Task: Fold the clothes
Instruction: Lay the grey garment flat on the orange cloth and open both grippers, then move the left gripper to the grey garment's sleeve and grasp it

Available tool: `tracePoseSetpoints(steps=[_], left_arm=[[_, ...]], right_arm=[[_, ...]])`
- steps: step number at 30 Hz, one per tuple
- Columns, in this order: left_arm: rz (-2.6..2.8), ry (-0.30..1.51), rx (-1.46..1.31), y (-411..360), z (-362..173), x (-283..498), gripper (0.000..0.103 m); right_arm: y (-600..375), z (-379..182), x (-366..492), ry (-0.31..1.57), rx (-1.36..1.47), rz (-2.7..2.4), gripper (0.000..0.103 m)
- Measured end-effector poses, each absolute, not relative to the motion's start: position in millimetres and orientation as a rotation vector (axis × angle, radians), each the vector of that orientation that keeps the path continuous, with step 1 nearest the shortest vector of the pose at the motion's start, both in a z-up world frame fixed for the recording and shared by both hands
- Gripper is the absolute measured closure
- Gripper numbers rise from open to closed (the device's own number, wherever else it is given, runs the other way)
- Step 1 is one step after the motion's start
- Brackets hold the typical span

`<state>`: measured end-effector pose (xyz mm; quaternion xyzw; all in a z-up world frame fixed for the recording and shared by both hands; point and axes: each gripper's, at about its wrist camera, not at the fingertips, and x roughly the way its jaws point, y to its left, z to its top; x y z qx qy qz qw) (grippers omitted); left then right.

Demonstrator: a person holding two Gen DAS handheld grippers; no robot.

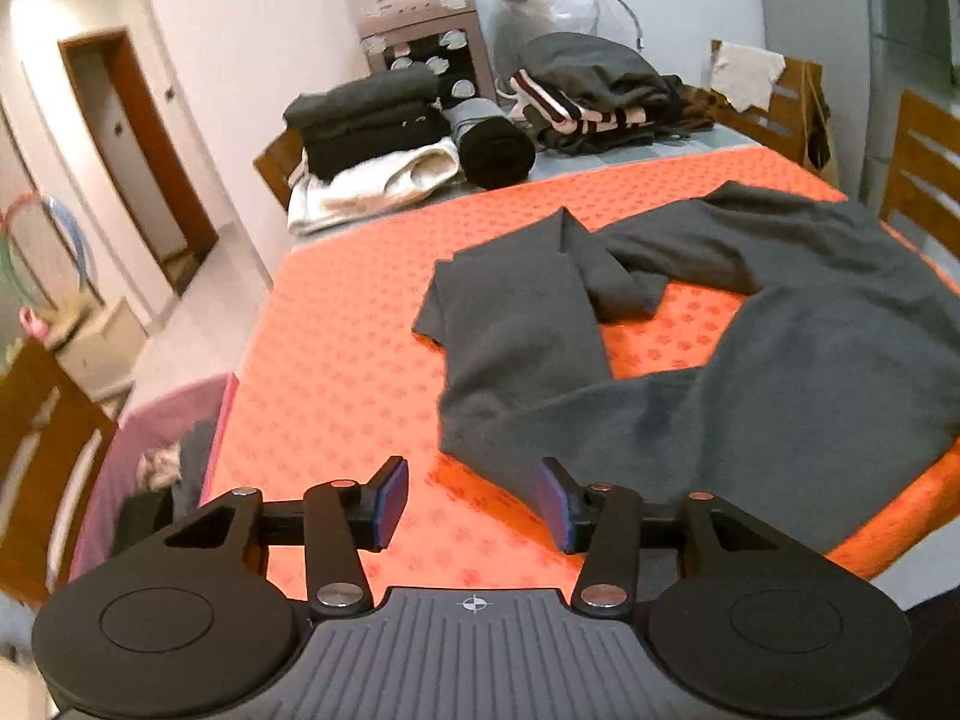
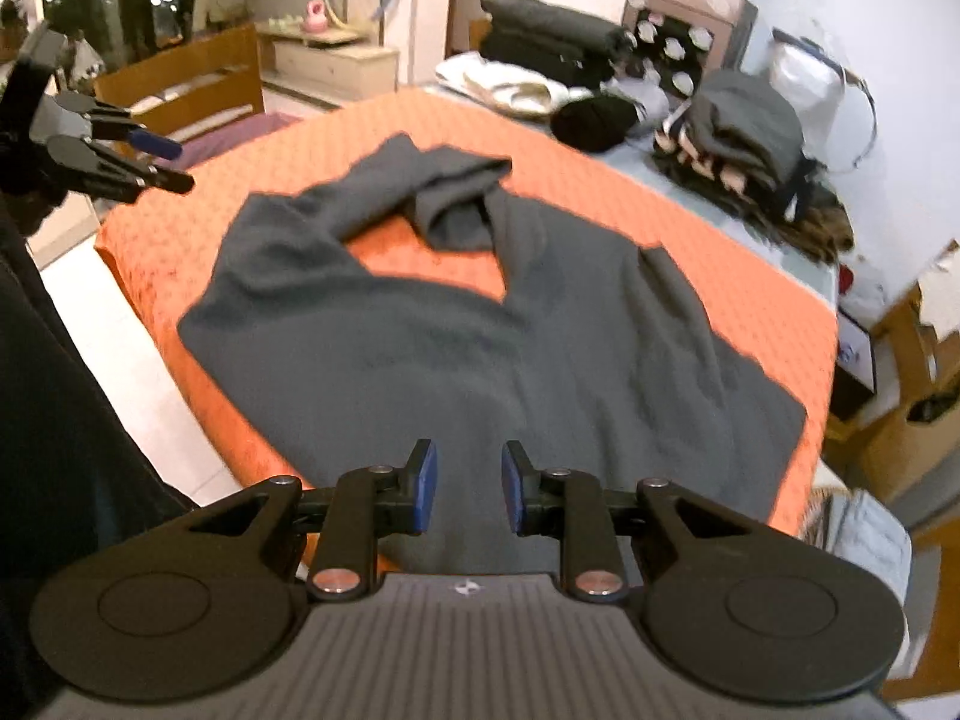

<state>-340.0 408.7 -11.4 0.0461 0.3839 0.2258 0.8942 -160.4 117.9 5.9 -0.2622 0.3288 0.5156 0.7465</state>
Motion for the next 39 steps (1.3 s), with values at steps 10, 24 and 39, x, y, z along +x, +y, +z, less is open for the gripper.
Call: tracePoseSetpoints(steps=[10,24,39], left_arm=[[0.370,0.812,0.247,468.7,-35.2,-322.3,0.046],[0.090,0.723,0.208,602.2,-51.1,-268.1,0.048],[-0.055,0.762,-0.031,638.3,-91.9,-177.6,0.056]], right_arm=[[163.9,4.4,-164.5,0.700,-0.442,1.041,0.074],[254.4,-4.1,-266.6,0.776,-0.173,0.643,0.071],[266.9,2.0,-362.2,0.845,-0.171,0.368,0.068]])
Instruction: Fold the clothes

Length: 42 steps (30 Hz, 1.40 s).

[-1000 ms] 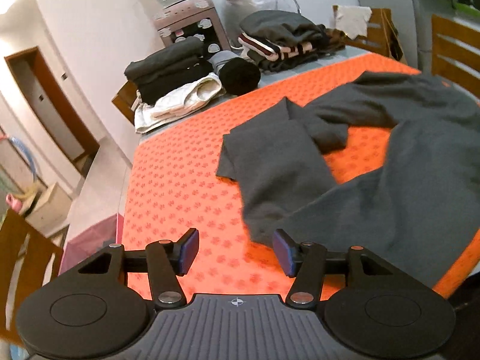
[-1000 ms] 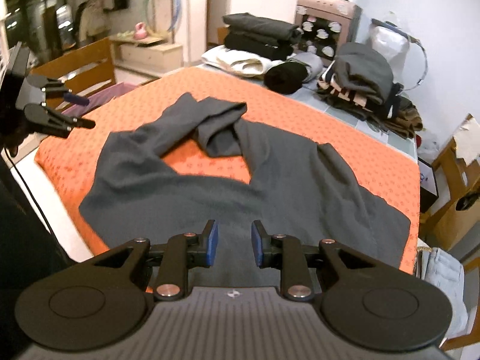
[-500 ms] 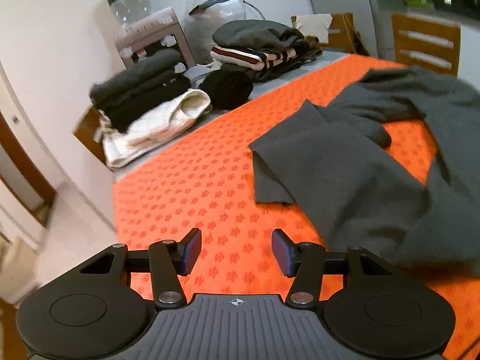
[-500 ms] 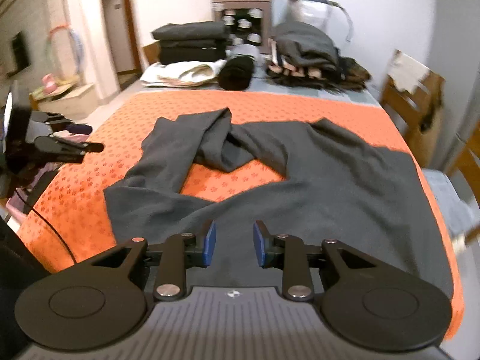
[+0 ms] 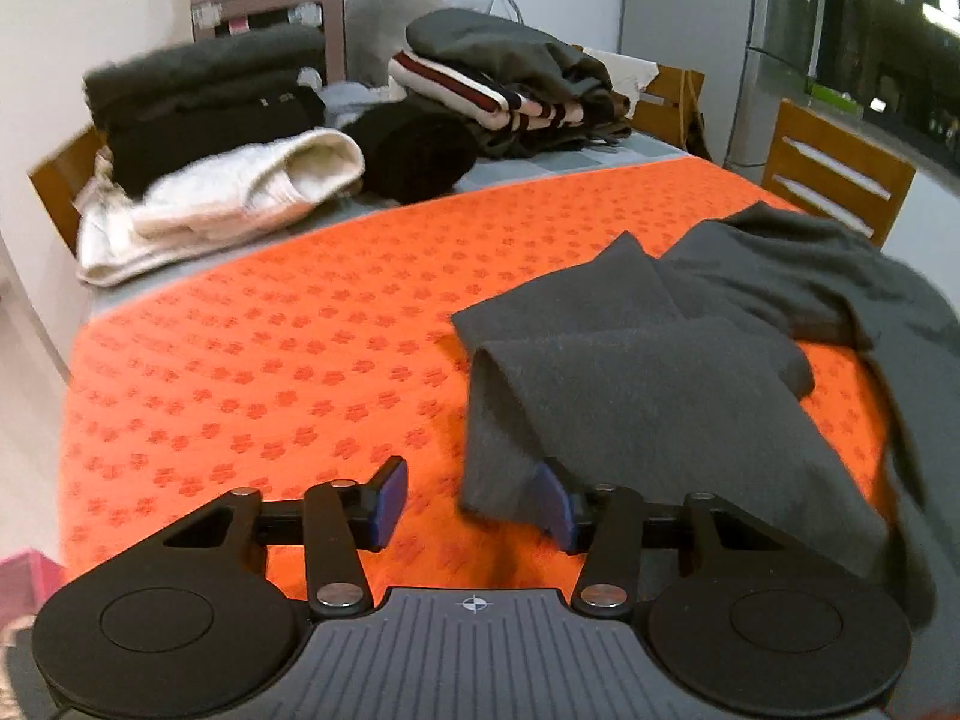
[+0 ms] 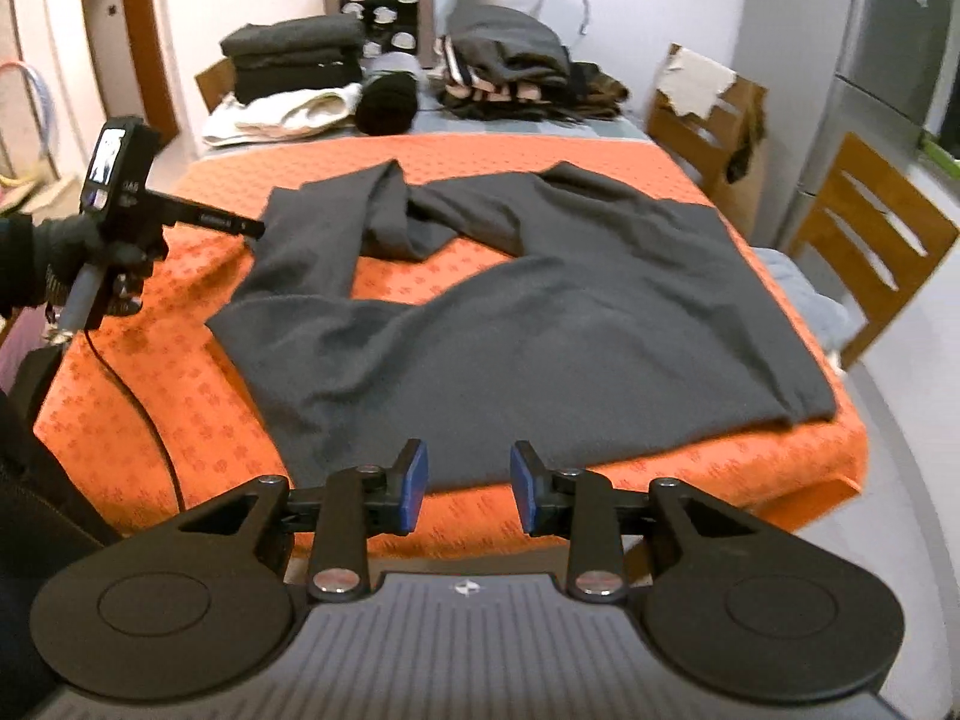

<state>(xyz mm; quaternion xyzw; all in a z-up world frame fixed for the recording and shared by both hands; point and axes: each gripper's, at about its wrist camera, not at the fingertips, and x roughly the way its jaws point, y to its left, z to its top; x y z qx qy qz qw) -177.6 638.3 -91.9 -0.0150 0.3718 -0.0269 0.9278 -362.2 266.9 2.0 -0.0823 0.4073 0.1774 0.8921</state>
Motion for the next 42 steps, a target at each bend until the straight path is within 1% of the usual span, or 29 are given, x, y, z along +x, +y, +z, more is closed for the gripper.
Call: tracePoseSetpoints(steps=[2,4,6,7,12,16,17,19,21,29,35,36,37,38,39,42], left_arm=[[-0.068,0.768,-0.064,639.4,-95.9,-171.3,0.066],[-0.086,0.773,-0.095,639.6,-99.8,-168.4,0.085],[-0.098,0.762,-0.116,637.2,-99.5,-171.2,0.096],[-0.094,0.753,-0.117,636.2,-97.5,-173.8,0.097],[-0.079,0.710,-0.129,642.1,-75.2,-198.1,0.097],[-0.073,0.677,-0.101,650.7,-49.7,-226.4,0.097],[-0.067,0.673,-0.092,653.0,-43.8,-233.5,0.097],[-0.041,0.660,-0.069,658.1,-32.8,-248.5,0.097],[-0.013,0.651,-0.049,662.3,-24.1,-262.5,0.097],[0.054,0.626,0.046,674.0,-3.2,-317.0,0.097],[0.135,0.617,0.033,685.5,7.5,-349.1,0.097],[0.149,0.618,0.026,687.3,8.5,-352.9,0.097],[0.160,0.621,0.025,688.2,9.2,-357.1,0.097],[0.171,0.625,0.024,689.0,10.0,-361.5,0.097],[0.181,0.631,0.025,689.8,10.9,-367.2,0.097],[0.187,0.687,0.019,695.8,15.4,-385.5,0.097]], right_arm=[[265.5,3.7,-368.8,0.848,-0.175,0.346,0.068],[263.9,5.6,-371.7,0.849,-0.178,0.327,0.068],[262.3,8.0,-373.2,0.847,-0.180,0.311,0.068],[262.3,9.3,-373.5,0.843,-0.180,0.306,0.067],[270.8,11.6,-365.0,0.833,-0.191,0.348,0.067],[294.8,8.8,-346.8,0.829,-0.238,0.483,0.067],[303.4,7.5,-341.6,0.826,-0.259,0.531,0.066],[323.5,4.2,-329.5,0.823,-0.309,0.638,0.061],[346.1,2.4,-318.3,0.813,-0.366,0.736,0.060],[447.3,-27.5,-282.1,0.731,-0.696,1.102,0.060],[486.7,-54.8,-276.8,0.634,-1.008,1.283,0.061],[490.0,-56.9,-276.4,0.625,-1.046,1.313,0.067],[492.2,-56.2,-275.0,0.632,-1.065,1.338,0.083],[492.6,-53.3,-273.5,0.636,-1.065,1.352,0.090],[492.3,-49.4,-271.7,0.640,-1.061,1.366,0.095],[477.5,-23.5,-264.0,0.666,-0.970,1.405,0.097]])
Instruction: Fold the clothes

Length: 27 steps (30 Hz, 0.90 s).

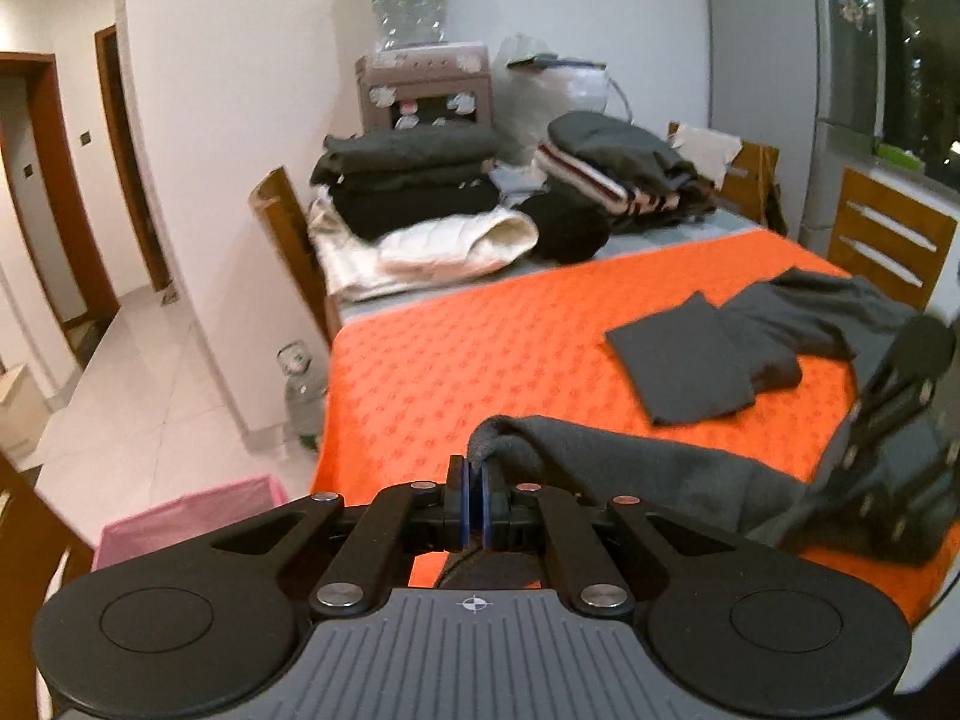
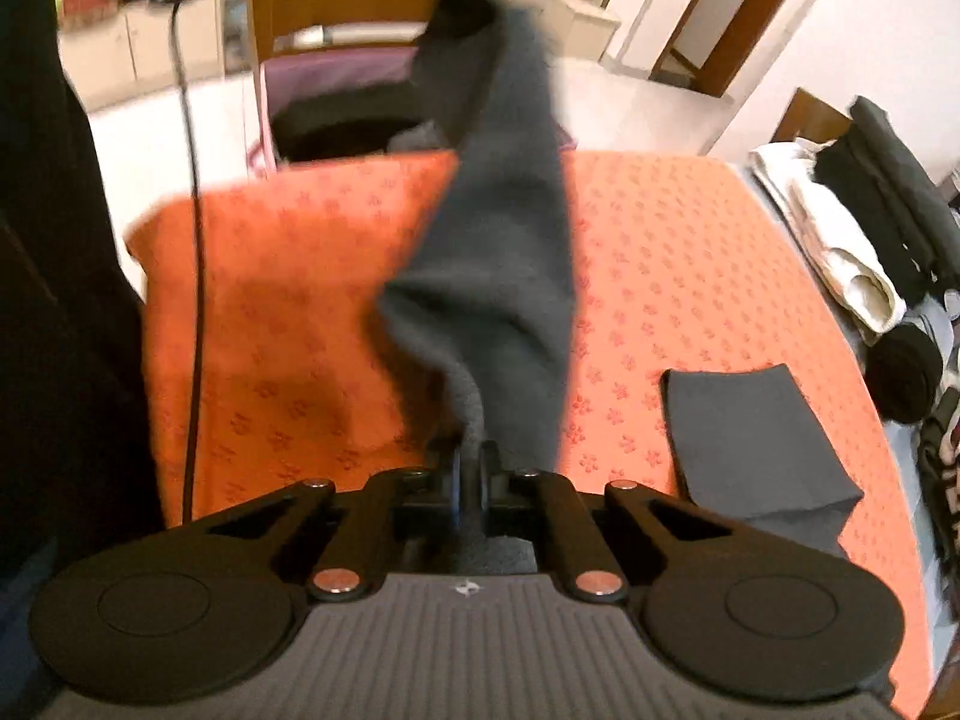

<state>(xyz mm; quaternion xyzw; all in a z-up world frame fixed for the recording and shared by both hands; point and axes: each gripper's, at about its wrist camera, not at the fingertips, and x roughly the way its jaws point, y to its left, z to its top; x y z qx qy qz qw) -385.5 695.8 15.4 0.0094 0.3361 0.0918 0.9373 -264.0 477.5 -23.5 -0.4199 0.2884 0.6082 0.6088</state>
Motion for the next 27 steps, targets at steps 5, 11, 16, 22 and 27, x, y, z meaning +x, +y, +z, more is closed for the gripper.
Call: tracePoseSetpoints(steps=[5,11,16,22,27], left_arm=[[0.116,0.839,-0.027,716.5,35.2,-415.9,0.097],[0.086,1.032,-0.220,770.5,29.5,-421.0,0.097],[0.157,1.197,-0.325,806.7,-1.0,-418.9,0.097],[0.212,1.241,-0.371,823.1,-20.5,-420.7,0.091],[0.309,1.164,-0.333,827.7,-24.5,-418.8,0.075]], right_arm=[[444.4,21.2,-234.9,0.753,-0.768,1.496,0.098],[442.2,26.8,-205.6,0.699,-0.604,1.301,0.060],[439.2,23.8,-207.0,0.685,-0.561,1.097,0.056],[397.7,1.3,-224.3,0.776,-0.487,0.919,0.056],[376.7,-17.1,-236.2,0.845,-0.449,0.797,0.056]])
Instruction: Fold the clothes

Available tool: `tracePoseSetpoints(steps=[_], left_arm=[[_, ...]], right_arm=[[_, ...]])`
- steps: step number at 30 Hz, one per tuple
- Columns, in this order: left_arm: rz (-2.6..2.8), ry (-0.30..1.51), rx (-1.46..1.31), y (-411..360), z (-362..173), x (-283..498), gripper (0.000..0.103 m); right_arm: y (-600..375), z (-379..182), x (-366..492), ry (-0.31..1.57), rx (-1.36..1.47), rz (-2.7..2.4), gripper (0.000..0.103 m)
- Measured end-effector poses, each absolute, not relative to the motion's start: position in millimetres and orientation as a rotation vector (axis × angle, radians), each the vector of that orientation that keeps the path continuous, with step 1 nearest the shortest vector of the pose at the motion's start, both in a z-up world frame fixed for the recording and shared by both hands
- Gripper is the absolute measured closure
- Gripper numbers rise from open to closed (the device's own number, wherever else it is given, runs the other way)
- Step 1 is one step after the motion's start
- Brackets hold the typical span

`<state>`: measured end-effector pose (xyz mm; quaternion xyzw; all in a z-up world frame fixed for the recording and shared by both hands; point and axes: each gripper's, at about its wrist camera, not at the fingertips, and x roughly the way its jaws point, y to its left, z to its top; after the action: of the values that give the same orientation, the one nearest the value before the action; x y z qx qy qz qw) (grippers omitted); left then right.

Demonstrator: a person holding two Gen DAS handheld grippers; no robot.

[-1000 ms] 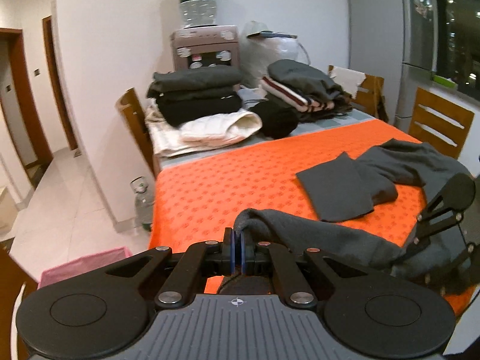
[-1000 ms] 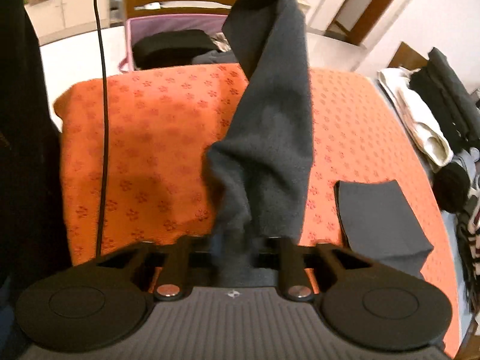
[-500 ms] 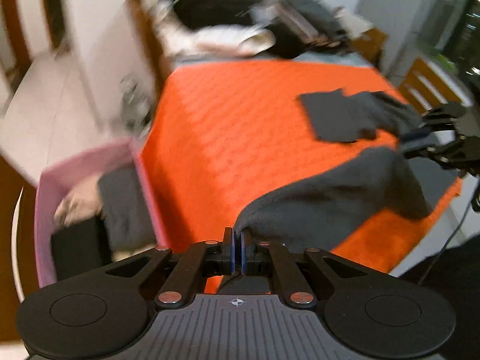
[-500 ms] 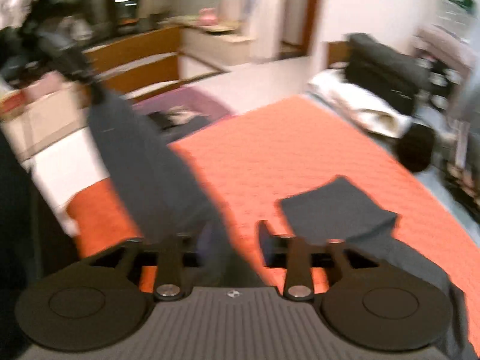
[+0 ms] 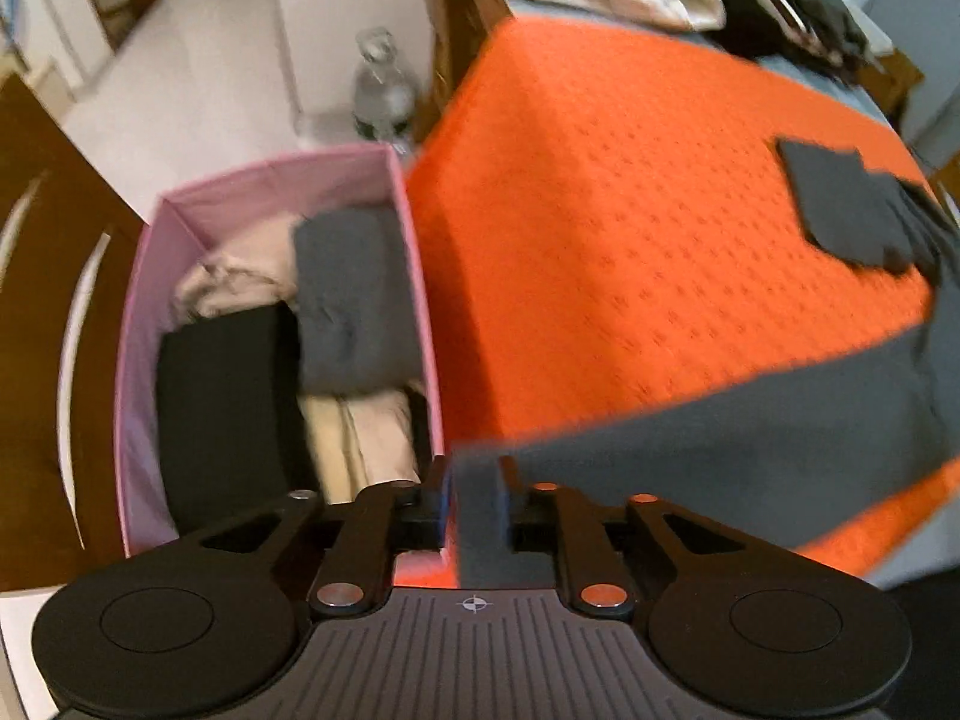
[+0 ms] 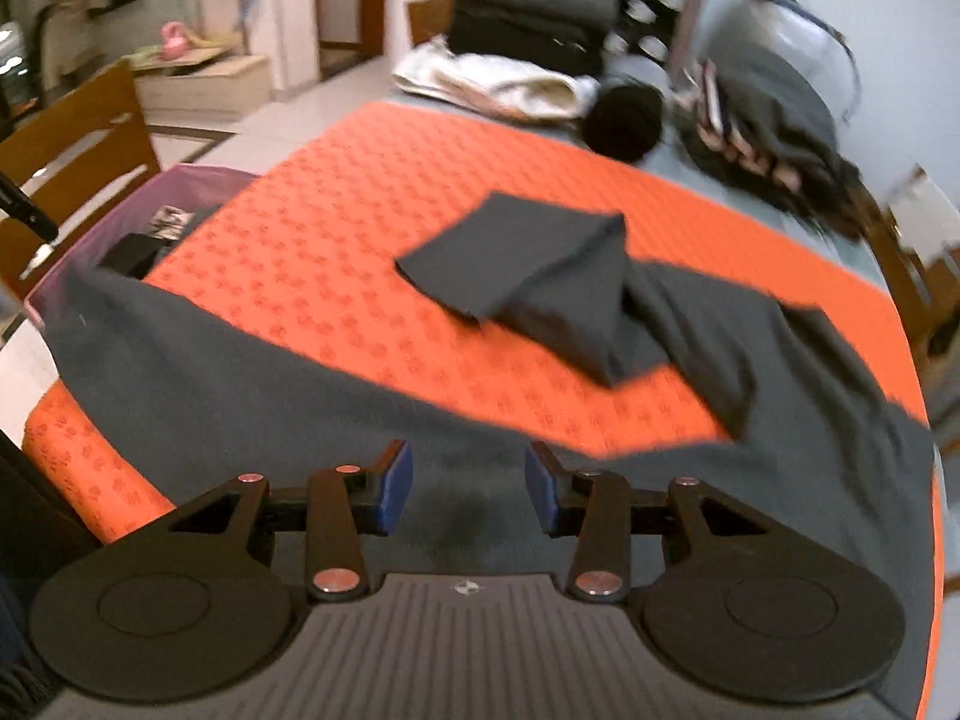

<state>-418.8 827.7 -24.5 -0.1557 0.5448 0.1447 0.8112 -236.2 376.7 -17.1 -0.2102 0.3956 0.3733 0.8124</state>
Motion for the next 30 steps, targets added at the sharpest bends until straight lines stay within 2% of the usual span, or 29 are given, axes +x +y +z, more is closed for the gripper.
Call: tracePoseSetpoints(steps=[4,9,18,30], left_arm=[[0.310,1.101,-0.321,823.5,-15.5,-408.4,0.064],[0.244,1.045,-0.271,798.0,-3.7,-375.7,0.059],[0.164,0.998,-0.215,729.6,-6.9,-311.7,0.056],[0.175,0.964,-0.423,652.8,-34.8,-228.3,0.052]], right_arm=[[369.1,-16.1,-241.1,0.859,-0.445,0.744,0.056],[357.1,-1.6,-235.9,0.849,-0.445,0.685,0.054],[319.1,8.8,-202.3,0.849,-0.432,0.675,0.052],[283.2,-15.4,-130.6,0.873,-0.445,0.787,0.052]])
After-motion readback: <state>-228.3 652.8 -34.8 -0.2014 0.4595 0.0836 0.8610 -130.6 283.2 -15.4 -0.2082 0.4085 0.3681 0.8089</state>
